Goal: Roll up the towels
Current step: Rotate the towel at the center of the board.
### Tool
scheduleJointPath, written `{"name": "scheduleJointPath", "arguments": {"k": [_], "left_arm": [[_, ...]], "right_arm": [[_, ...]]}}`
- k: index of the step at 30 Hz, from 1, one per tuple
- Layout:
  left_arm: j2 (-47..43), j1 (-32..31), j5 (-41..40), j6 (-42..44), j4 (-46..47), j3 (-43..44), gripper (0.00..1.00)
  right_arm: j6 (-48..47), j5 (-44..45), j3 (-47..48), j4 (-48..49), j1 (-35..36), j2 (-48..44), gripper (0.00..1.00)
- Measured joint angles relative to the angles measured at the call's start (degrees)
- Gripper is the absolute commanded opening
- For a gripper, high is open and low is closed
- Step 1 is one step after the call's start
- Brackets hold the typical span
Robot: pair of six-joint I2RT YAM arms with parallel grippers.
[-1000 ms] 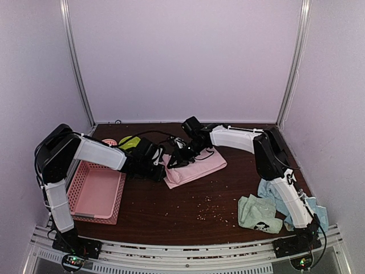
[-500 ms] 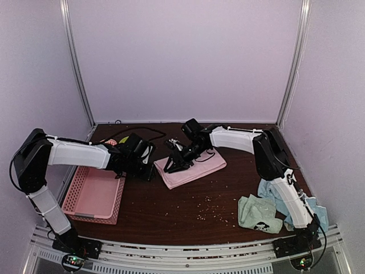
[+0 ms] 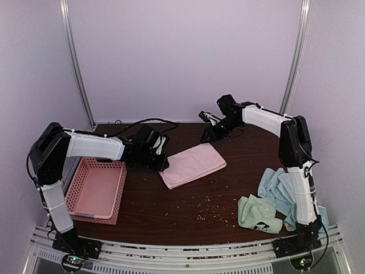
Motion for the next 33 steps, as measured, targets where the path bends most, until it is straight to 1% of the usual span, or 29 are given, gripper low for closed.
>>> {"name": "scheduleJointPath", "arguments": {"k": [3,6,12,15,17,19,23,26,29,33], "left_arm": [[3.1,0.0,3.2,0.0,0.8,0.1,0.09],[5.5,-0.1,5.6,0.1,0.7,0.0,0.08],[6.3,-0.1,5.5,0.1,0.2,0.0,0.07],[6.3,-0.1,4.6,0.1,-0.1,0.0,0.07],[6.4,-0.1,3.7,0.1,-0.6,0.2,0.07],[7.0,-0.1,2.9,0.3,-1.4,1.2,0.07],[9.0,0.7,1.6,1.3,-3.6,4.7,0.08],[10.6,2.4,0.6,2.8,-4.7,7.5,0.14],[12.0,4.1,-0.2,5.2,-6.3,10.9,0.17],[12.5,5.0,-0.7,7.8,-8.9,15.4,0.25]], "right_arm": [[-1.8,2.2,0.0,0.2,-1.4,0.1,0.22],[-2.3,4.3,1.0,0.3,-0.8,1.4,0.20],[-2.3,11.1,2.5,1.2,0.3,6.5,0.19],[-2.3,13.9,1.0,1.7,-0.1,7.6,0.19],[-2.4,14.3,-0.3,2.8,-0.4,7.4,0.19],[-2.9,14.5,-3.3,4.3,-0.5,6.1,0.19],[-3.1,15.3,-13.4,6.6,-0.6,-0.2,0.20],[-2.7,13.8,-20.6,5.5,-0.8,-5.1,0.20],[-3.3,9.9,-28.3,4.0,-0.2,-10.2,0.21],[-6.6,2.4,-29.9,-3.1,2.0,-11.9,0.25]]}}
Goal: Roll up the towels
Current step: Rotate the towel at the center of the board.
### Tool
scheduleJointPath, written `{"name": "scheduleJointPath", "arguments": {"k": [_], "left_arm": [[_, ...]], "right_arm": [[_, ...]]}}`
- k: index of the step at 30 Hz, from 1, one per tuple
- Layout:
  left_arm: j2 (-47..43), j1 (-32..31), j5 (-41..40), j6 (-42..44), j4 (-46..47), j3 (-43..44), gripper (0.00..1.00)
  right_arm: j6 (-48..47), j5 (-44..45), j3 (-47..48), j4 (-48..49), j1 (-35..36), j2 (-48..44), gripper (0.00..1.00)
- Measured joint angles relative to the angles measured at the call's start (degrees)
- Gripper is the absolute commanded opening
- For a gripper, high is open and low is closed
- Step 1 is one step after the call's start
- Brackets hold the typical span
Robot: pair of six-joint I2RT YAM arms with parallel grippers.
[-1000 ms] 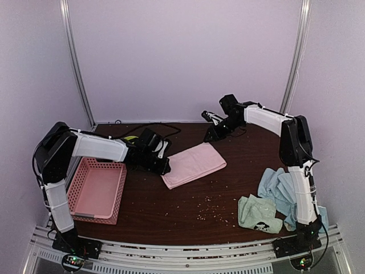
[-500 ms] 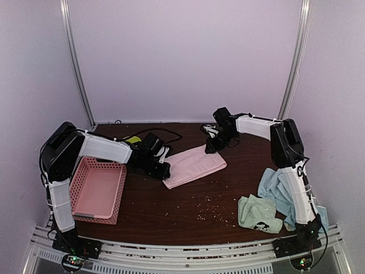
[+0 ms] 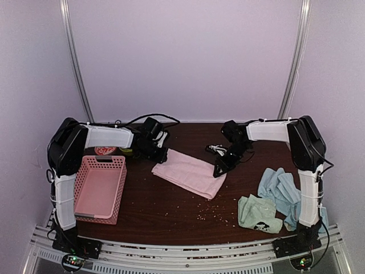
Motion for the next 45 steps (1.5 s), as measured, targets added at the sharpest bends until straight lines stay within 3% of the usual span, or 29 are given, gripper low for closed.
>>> {"name": "scheduleJointPath", "arguments": {"k": [7,14,24,30,37,43,45], "left_arm": [[-6.7,-0.7,0.7,0.0,0.2,-3.1,0.27],[-11.7,-2.4,2.0,-3.8,-0.2,-11.2,0.22],[-11.5,-2.9,3.2,-7.7,-3.0,-14.8,0.19],[-5.0,-2.9,2.9,-7.6,-5.2,-9.9,0.19],[4.0,-2.8,1.2,-5.2,-7.4,3.4,0.19],[14.2,-2.1,0.5,-1.2,-8.0,19.2,0.25],[14.9,-1.8,-0.3,-0.3,-8.4,20.5,0.29]], "right_arm": [[-5.7,-10.0,6.5,-8.9,-2.4,-2.2,0.30],[-6.0,-2.8,11.6,-6.4,-7.6,-2.3,0.28],[-6.8,-0.8,9.7,-5.1,-6.9,1.1,0.27],[-7.9,-2.6,7.1,-5.4,-6.9,2.7,0.24],[-9.7,-10.3,-4.1,-5.2,-7.0,1.3,0.25],[-12.5,-14.9,-10.5,-6.9,-5.4,-1.5,0.26],[-13.4,-15.5,-10.8,-7.7,-4.9,-1.5,0.26]]}}
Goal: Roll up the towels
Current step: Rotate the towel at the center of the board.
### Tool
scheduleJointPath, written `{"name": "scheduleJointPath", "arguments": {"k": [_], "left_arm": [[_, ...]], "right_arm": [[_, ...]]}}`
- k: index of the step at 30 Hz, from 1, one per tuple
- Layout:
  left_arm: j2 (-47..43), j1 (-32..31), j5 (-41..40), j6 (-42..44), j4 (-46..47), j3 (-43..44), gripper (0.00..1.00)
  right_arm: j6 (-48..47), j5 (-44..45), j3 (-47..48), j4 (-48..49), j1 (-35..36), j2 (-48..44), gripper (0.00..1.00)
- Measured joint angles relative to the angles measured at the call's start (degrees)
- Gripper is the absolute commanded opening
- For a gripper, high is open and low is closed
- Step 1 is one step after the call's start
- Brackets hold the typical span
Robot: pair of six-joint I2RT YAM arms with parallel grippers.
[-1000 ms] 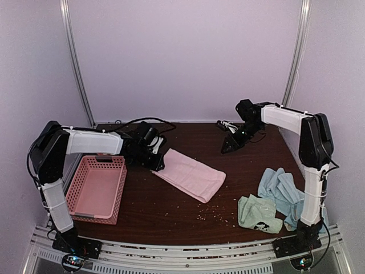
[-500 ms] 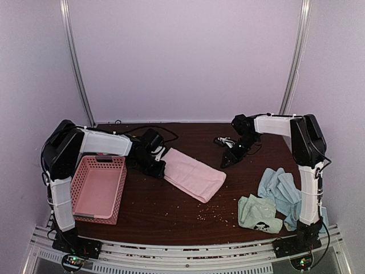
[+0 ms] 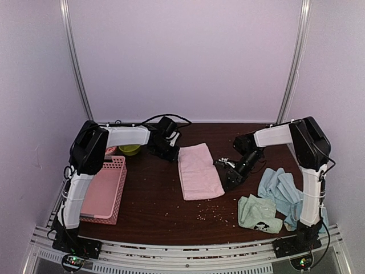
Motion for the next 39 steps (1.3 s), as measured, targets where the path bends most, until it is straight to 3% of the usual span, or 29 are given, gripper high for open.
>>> {"name": "scheduleJointPath", "arguments": {"k": [5,9,14,15,16,17,18,19,21,22,25,27,39], "left_arm": [[-3.6,1.2,-4.1,1.3,-2.1,-3.3,0.35],[-12.7,1.6,-5.1,2.5,-2.8,-10.6,0.29],[-25.5,-1.4,0.5,5.2,1.5,-19.1,0.23],[-27.5,-2.8,2.7,5.7,3.3,-20.8,0.18],[-28.8,-4.5,4.6,6.1,5.1,-22.1,0.13],[-29.5,-6.3,6.5,6.3,6.8,-23.3,0.08],[-29.7,-8.0,8.2,6.8,8.3,-24.2,0.04],[-29.4,-9.5,9.5,7.0,9.5,-24.9,0.00],[-27.3,-13.0,11.6,7.3,11.5,-25.7,0.00],[-26.1,-14.2,12.3,7.4,12.2,-25.7,0.00],[-21.6,-17.1,13.9,7.3,14.2,-26.4,0.00],[-20.1,-17.6,14.4,7.2,15.1,-27.4,0.00],[-18.5,-16.8,17.0,7.0,25.5,-37.6,0.00]], "right_arm": [[-1.9,0.3,0.0,-2.3,-1.7,-0.9,0.26],[-2.9,2.2,1.3,-4.2,-6.1,-5.4,0.27],[-0.1,7.9,4.7,1.0,-7.4,-16.7,0.34],[1.0,8.9,4.9,3.1,-7.3,-19.0,0.39],[2.3,10.1,4.9,6.2,-7.2,-21.7,0.59],[4.0,11.5,4.8,9.8,-7.1,-24.5,0.91],[6.1,12.5,4.6,12.8,-7.1,-26.5,0.99],[8.1,13.9,3.7,17.6,-7.1,-28.7,1.00],[12.2,16.5,0.8,26.9,-7.2,-32.0,0.99],[13.1,16.6,-0.8,30.8,-7.4,-32.6,0.93],[14.8,13.9,-1.0,36.0,-7.6,-29.0,0.58],[15.8,10.2,2.3,35.7,-7.5,-23.0,0.47],[18.0,1.1,13.7,31.6,1.6,3.7,0.31]]}}
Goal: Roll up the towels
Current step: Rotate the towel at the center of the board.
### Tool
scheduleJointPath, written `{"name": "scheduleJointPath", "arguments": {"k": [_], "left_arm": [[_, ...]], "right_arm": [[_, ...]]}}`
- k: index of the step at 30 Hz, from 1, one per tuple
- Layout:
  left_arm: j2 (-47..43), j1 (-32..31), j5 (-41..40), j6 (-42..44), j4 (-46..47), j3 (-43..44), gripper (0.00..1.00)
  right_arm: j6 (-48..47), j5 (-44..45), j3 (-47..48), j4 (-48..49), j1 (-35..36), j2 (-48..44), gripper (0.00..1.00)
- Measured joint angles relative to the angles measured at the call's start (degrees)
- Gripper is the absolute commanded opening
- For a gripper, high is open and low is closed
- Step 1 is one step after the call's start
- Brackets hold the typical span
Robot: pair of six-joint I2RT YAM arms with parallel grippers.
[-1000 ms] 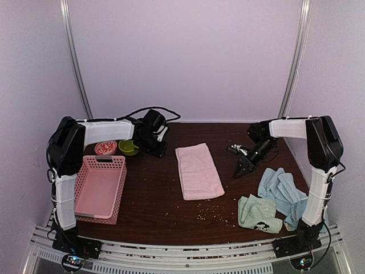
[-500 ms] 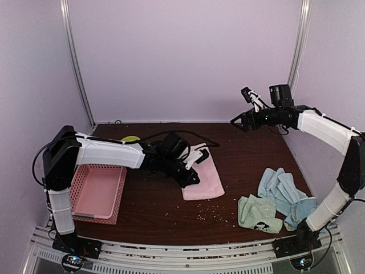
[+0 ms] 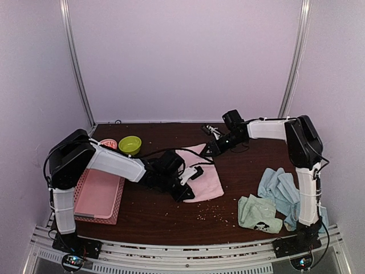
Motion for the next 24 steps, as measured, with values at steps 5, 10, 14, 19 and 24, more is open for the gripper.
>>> {"name": "scheduleJointPath", "arguments": {"k": [5,10,14,19,24], "left_arm": [[-1.2,-0.2,-2.2,1.5,0.9,-1.6,0.00],[-4.0,-0.2,-5.3,2.7,0.3,-4.6,0.08],[-7.6,-0.2,-7.6,3.5,0.5,-8.3,0.36],[-12.5,-0.2,-9.9,4.5,-0.6,-9.9,0.55],[-19.3,-0.7,-12.2,7.9,-0.7,-9.4,0.73]], "right_arm": [[1.8,2.0,1.6,-0.7,3.1,7.0,0.29],[3.9,4.6,-0.6,0.5,2.9,5.6,0.32],[3.9,4.1,-1.6,0.2,2.9,4.4,0.38],[-0.3,3.6,0.2,-3.9,2.5,0.8,0.47],[-4.7,4.0,-1.4,-5.7,1.4,-12.1,0.52]]}}
